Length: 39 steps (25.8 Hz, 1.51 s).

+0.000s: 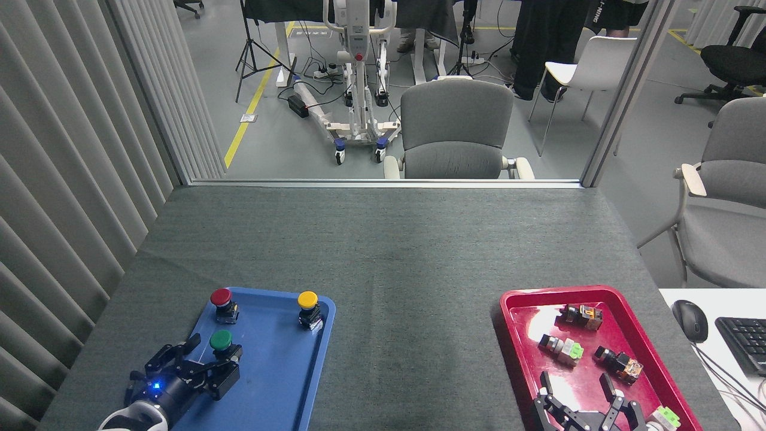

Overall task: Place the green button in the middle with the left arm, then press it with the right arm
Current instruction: 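Close the left gripper around the green button, then carry the green button off the tray and lower it onto the table middle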

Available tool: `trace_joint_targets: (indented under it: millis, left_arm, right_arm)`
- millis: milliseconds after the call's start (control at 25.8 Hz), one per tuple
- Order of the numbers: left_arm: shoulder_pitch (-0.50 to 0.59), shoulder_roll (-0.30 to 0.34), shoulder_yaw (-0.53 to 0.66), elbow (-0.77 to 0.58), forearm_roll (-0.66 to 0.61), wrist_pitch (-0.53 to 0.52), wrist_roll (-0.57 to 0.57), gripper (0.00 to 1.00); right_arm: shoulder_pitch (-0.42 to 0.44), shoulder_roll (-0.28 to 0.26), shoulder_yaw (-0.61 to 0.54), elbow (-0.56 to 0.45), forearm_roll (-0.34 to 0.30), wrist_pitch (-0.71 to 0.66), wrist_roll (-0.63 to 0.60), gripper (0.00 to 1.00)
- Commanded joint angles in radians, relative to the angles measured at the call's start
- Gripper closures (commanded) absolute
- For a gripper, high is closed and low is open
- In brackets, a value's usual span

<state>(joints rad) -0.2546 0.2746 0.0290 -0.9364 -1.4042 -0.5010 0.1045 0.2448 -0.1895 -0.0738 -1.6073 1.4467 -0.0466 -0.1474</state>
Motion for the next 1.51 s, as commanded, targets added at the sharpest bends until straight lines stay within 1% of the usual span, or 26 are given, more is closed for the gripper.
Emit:
trace_joint_targets:
  millis: [0,116,233,310,349,466,543,582,621,659,737,815,892,1009,1047,1086,1164,1203,1241,1397,1474]
  left_arm:
    - [0.000,-0.005,-0.023,0.018,-0.001,0.001,0.001,0.09]
    - [-0.005,-0.011,-0.023,0.034,0.001,0.004,0.001,0.20]
    - [-0.008,-0.011,-0.024,0.053,0.001,0.004,-0.002,0.35]
    - [-0.009,-0.011,-0.024,0.053,-0.001,0.004,-0.011,0.48]
    - [-0.011,-0.011,-0.024,0.053,-0.001,0.001,-0.012,0.57]
    - [-0.011,0.000,-0.047,0.053,-0.002,-0.024,-0.022,1.00]
    - [-0.020,0.011,-0.044,0.039,-0.004,-0.103,-0.045,1.00]
    - [-0.031,0.026,-0.035,0.030,-0.001,-0.165,-0.040,1.00]
    - [-0.038,0.038,-0.020,0.001,-0.001,-0.235,-0.036,1.00]
    - [-0.040,0.043,0.003,-0.044,0.001,-0.284,-0.025,1.00]
    - [-0.038,0.040,0.026,-0.154,0.002,-0.284,0.029,1.00]
    - [-0.032,0.021,0.011,-0.228,0.007,-0.284,0.101,1.00]
    - [-0.031,-0.032,-0.083,-0.231,0.014,-0.284,0.127,1.00]
    - [-0.031,-0.106,-0.297,-0.145,0.013,-0.284,0.122,1.00]
    - [-0.031,-0.138,-0.371,-0.136,0.011,-0.284,0.122,1.00]
    - [-0.029,-0.166,-0.449,-0.131,0.010,-0.188,0.121,1.00]
    - [-0.031,-0.196,-0.549,-0.124,0.010,-0.019,0.107,1.00]
    - [-0.031,-0.215,-0.567,-0.119,0.010,0.047,0.104,1.00]
    - [-0.031,-0.235,-0.572,-0.108,0.010,0.087,0.103,1.00]
    - [-0.046,-0.318,-0.569,0.028,0.005,0.118,0.101,1.00]
    - [-0.069,-0.331,-0.569,0.068,0.008,0.130,0.101,1.00]
  right_arm:
    - [0.001,-0.007,0.000,-0.002,0.000,0.002,-0.009,0.00]
    - [0.001,0.001,-0.001,-0.002,0.000,0.008,-0.008,0.00]
    - [0.002,0.005,0.000,0.001,-0.002,0.002,-0.012,0.00]
    - [0.005,0.009,0.000,0.001,-0.002,0.002,-0.009,0.00]
    - [0.005,0.009,-0.001,0.001,-0.002,0.004,-0.009,0.00]
    - [0.005,0.009,-0.001,0.001,-0.002,0.007,-0.006,0.00]
    - [0.005,0.010,-0.001,-0.002,-0.002,0.002,-0.006,0.00]
    - [0.007,0.012,-0.003,-0.002,-0.002,0.002,-0.004,0.00]
    - [0.007,0.012,-0.001,-0.002,-0.002,0.004,-0.004,0.00]
    - [0.007,0.010,-0.001,-0.002,-0.002,0.004,-0.006,0.00]
    - [0.007,0.007,-0.001,-0.002,-0.002,0.002,-0.009,0.00]
    - [0.005,0.007,-0.001,-0.002,-0.002,0.004,-0.008,0.00]
    - [0.005,0.007,-0.003,-0.002,-0.002,0.002,-0.008,0.00]
    - [0.004,0.005,-0.004,0.000,-0.003,0.001,-0.008,0.00]
    - [0.004,0.007,-0.006,0.000,-0.003,0.001,-0.006,0.00]
    - [0.002,0.009,-0.006,-0.002,-0.002,-0.001,-0.006,0.00]
    - [0.002,0.010,-0.007,-0.005,-0.002,-0.004,-0.006,0.00]
    - [0.002,0.005,-0.004,-0.005,-0.002,-0.002,-0.006,0.00]
    - [0.004,0.001,-0.003,-0.003,-0.002,-0.001,-0.006,0.00]
    - [-0.001,-0.005,-0.009,0.000,-0.009,-0.002,-0.009,0.00]
    - [-0.001,-0.010,-0.004,0.001,-0.046,-0.002,-0.009,0.00]
